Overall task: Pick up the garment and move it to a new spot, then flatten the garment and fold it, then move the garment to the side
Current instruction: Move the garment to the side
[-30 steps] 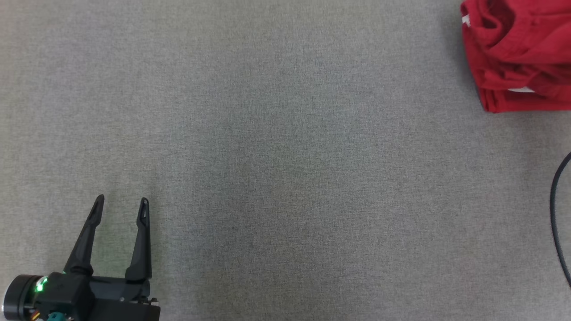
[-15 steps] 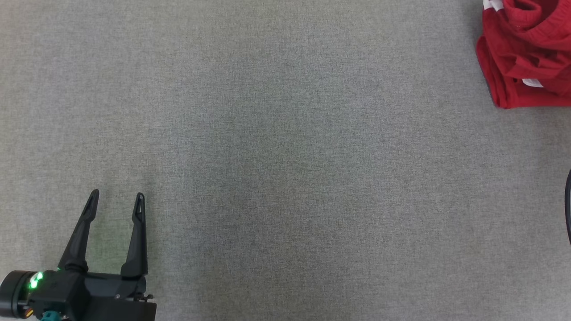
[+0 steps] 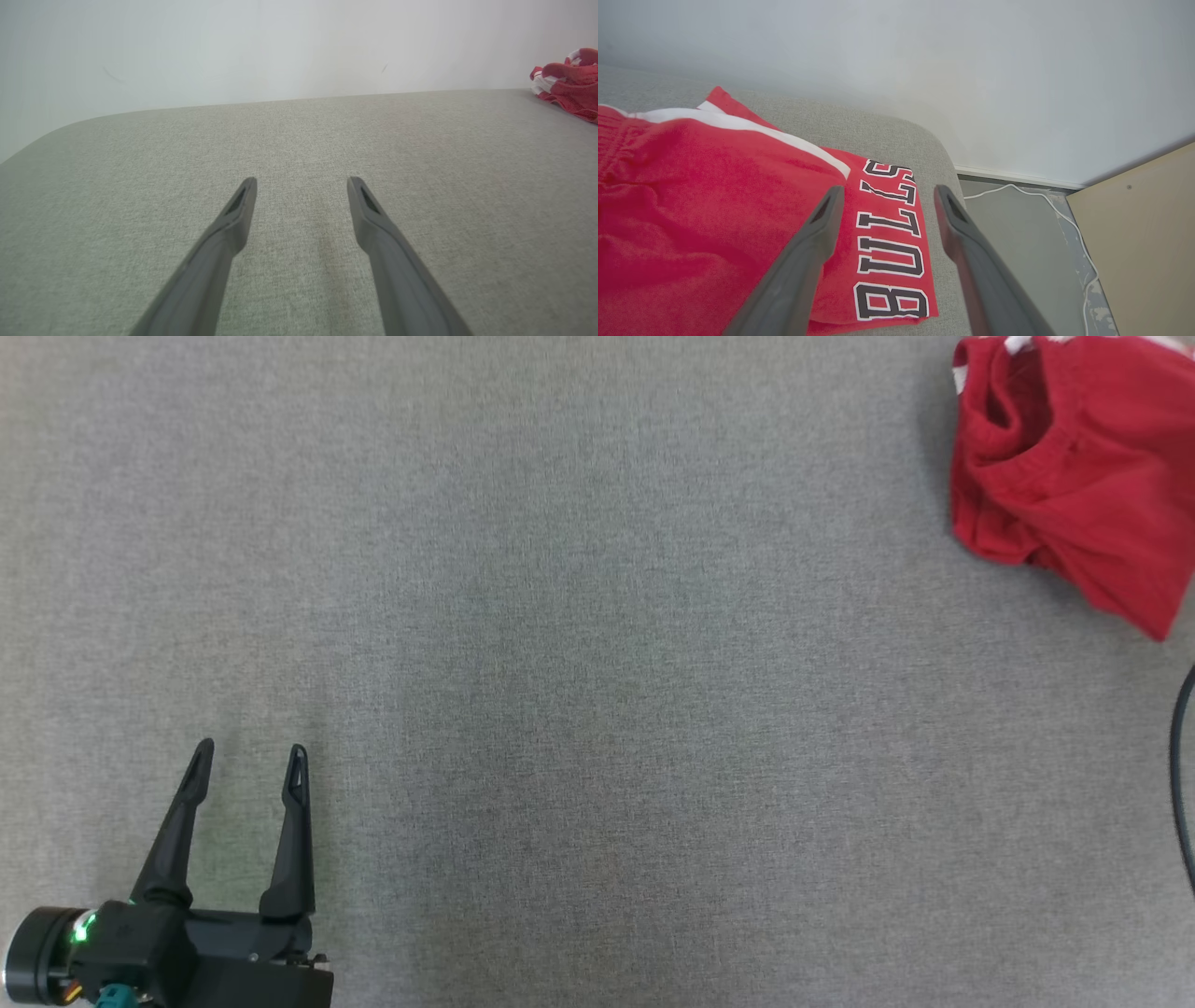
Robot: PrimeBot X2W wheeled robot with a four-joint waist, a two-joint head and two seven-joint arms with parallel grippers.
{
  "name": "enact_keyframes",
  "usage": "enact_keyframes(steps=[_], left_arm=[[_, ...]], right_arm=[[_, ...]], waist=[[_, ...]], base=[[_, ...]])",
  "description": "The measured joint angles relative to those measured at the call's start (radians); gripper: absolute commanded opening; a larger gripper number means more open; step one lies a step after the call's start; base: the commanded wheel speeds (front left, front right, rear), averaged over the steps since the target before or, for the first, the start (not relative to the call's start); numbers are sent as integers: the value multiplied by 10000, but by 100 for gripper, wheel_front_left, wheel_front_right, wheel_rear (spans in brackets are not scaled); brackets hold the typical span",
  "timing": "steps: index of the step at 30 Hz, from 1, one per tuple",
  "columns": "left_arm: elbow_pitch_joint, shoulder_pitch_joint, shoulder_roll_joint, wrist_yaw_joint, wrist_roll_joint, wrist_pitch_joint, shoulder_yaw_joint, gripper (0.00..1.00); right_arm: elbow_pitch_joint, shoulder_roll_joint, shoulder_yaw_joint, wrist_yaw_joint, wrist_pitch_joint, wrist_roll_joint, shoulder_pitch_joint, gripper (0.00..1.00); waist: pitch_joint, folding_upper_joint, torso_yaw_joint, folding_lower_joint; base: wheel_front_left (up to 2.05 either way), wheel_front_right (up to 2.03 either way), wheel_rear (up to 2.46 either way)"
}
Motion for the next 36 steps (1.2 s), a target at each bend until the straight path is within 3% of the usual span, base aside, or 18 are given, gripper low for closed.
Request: enact_keyframes(steps=[15,24,36], left_arm=[[780,587,-405,109,-476,-426,33,100],[1001,1119,-523,201,-637,-564,92,100],[1022,1778,-541,318,-748,-610,230,100]], right_arm=[[-947,1055,-1068,0,-2464,1551,938,100],[-1967,1476,-1781,0,-2915,1860,2408,100],[-4698,2374,-5806,-2,-2951,-734,5809,100]], waist=[[-1391,-1,-34,-1],[-2457,-1,-9,-2],[-3557,-1,141,-3]], base=[[0,0,0],[0,0,0],[0,0,0]])
